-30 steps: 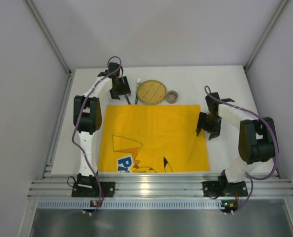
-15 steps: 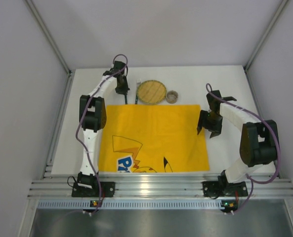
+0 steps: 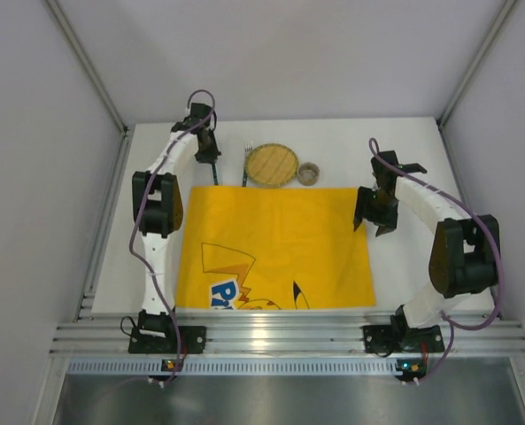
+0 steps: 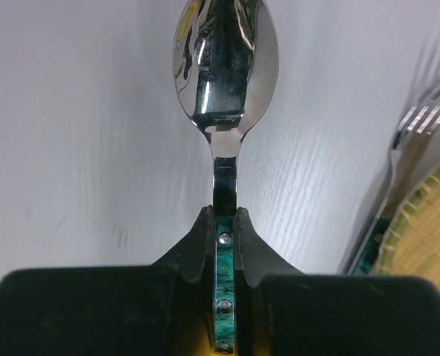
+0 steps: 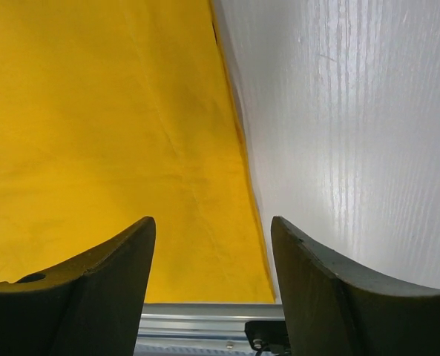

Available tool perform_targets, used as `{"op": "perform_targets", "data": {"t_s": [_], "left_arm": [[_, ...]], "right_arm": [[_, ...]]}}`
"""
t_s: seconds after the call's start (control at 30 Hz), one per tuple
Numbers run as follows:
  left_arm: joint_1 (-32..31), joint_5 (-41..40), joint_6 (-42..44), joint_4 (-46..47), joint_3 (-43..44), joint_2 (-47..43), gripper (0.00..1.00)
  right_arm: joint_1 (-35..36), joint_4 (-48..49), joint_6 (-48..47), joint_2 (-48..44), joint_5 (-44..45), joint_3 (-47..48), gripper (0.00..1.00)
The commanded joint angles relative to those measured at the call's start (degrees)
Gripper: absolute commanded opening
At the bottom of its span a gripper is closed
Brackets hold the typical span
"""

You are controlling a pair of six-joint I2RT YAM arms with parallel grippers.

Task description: Set the dinner table for one person

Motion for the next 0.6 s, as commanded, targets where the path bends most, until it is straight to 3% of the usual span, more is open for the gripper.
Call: {"op": "perform_targets", "data": {"t_s": [0.0, 0.23, 0.4, 0.57], "left_arm": [[-0.5, 1.2, 0.1, 1.8, -1.9, -14.8, 0.00], [-2.7, 0.5, -0.8, 2.6, -25.6, -32.8, 0.00], [-4.7, 2.4, -4.8, 1.8, -34.4, -42.0, 0.00], [-11.0, 8.8, -10.1, 4.4, -38.0, -41.4, 0.00]], "right_arm": [[0.4, -0.2, -1.0, 1.5, -0.2, 5.2, 0.64], [1.6, 1.5, -0.3, 5.6, -1.3, 9.1, 0.66], [2.1, 2.3, -0.3, 7.6, -2.0, 10.3, 0.67], [2.1, 2.7, -0.2, 7.2, -0.1, 10.3, 0.71]]}}
